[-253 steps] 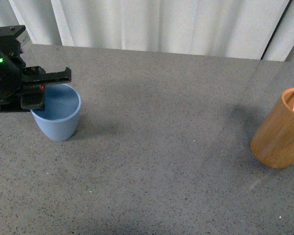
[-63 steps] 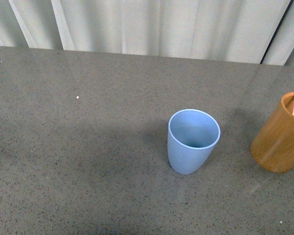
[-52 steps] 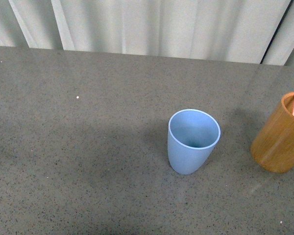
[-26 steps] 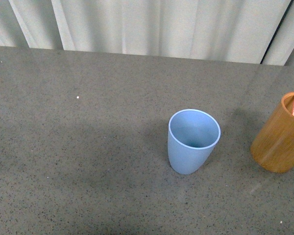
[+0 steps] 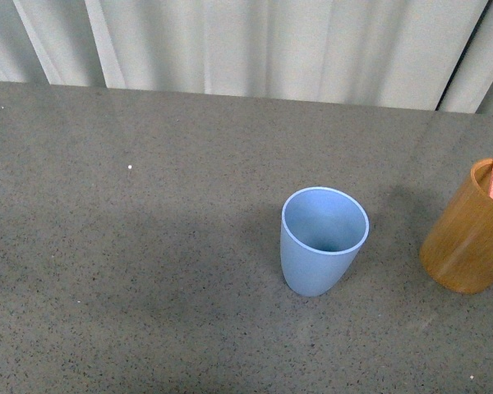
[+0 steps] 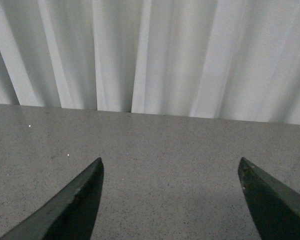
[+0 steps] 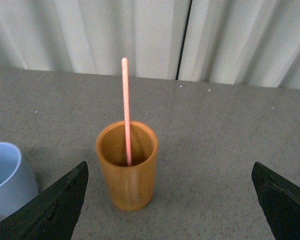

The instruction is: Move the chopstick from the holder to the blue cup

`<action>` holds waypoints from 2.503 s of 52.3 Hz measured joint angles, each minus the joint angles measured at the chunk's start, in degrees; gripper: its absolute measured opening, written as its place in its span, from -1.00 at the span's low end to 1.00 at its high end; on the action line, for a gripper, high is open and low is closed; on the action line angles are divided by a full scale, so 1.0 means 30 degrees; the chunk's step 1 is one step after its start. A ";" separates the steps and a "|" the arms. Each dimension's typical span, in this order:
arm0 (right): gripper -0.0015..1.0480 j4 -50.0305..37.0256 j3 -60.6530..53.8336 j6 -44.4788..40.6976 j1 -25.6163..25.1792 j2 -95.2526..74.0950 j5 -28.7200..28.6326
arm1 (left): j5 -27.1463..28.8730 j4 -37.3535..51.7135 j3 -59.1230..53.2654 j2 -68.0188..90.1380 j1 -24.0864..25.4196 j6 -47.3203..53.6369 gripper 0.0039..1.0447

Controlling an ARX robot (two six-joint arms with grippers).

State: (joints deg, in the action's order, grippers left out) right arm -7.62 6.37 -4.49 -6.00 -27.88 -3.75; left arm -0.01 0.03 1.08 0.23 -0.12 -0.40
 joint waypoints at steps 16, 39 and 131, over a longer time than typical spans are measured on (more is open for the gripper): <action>0.81 -1.1293 0.1625 -0.0765 -0.0262 -1.3486 -0.1457 | 0.0007 0.0000 0.0000 -0.0015 0.0000 0.0044 0.87; 0.81 -1.4877 0.4685 0.0255 0.1290 -2.0640 -0.1763 | 0.0007 0.0000 -0.0007 -0.0015 0.0000 0.0044 0.87; -0.97 -1.5839 0.8684 0.0656 0.3781 -2.1544 0.1188 | 0.0007 0.0000 -0.0007 -0.0015 0.0000 0.0044 0.87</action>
State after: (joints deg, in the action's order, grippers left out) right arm -55.13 32.42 -2.52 5.34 -92.51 -0.19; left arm 0.01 0.03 1.06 0.19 -0.12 -0.27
